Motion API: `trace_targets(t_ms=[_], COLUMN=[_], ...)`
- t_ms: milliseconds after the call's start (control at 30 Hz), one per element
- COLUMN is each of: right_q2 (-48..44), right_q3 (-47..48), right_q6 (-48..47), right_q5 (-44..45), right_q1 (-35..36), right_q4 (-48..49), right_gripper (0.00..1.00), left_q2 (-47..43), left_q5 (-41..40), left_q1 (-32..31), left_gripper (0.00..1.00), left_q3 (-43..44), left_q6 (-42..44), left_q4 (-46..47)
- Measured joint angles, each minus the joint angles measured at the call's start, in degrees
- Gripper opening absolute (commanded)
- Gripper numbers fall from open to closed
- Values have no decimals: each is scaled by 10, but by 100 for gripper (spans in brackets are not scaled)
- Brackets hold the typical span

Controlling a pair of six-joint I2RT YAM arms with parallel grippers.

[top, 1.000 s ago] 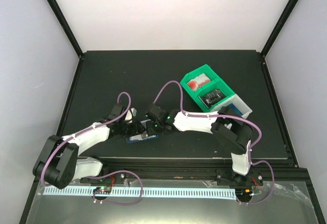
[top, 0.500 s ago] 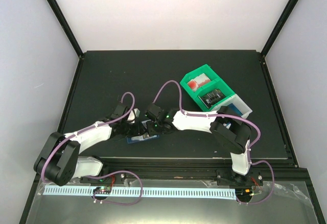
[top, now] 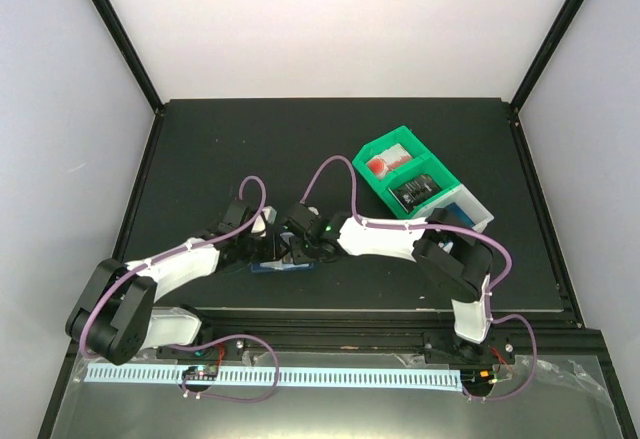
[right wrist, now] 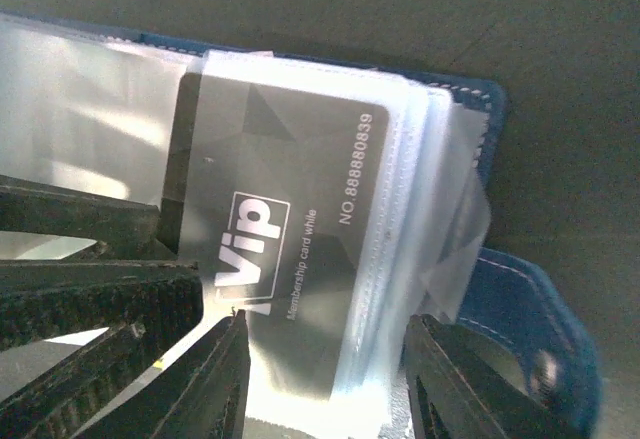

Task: Put the credit cards into the card holder
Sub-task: Insert the credit card into the card holder.

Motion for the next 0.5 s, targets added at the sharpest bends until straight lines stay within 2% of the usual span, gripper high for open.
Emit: trace_targets(t_ms=[233, 500], right_q2=[-25, -27], right_q3=[0, 0], right_q6=[5, 12], right_q5=[30, 27], right_q1=[0, 0], right_q4=[-20, -22], right_gripper=[45, 42], left_q2=[0, -12], left_q5=[-12, -22], left_q1=[-2, -2], left_gripper=[29, 8], left_q3=[-8, -19], left_q6=[-16, -28], left_q4=[-5, -13])
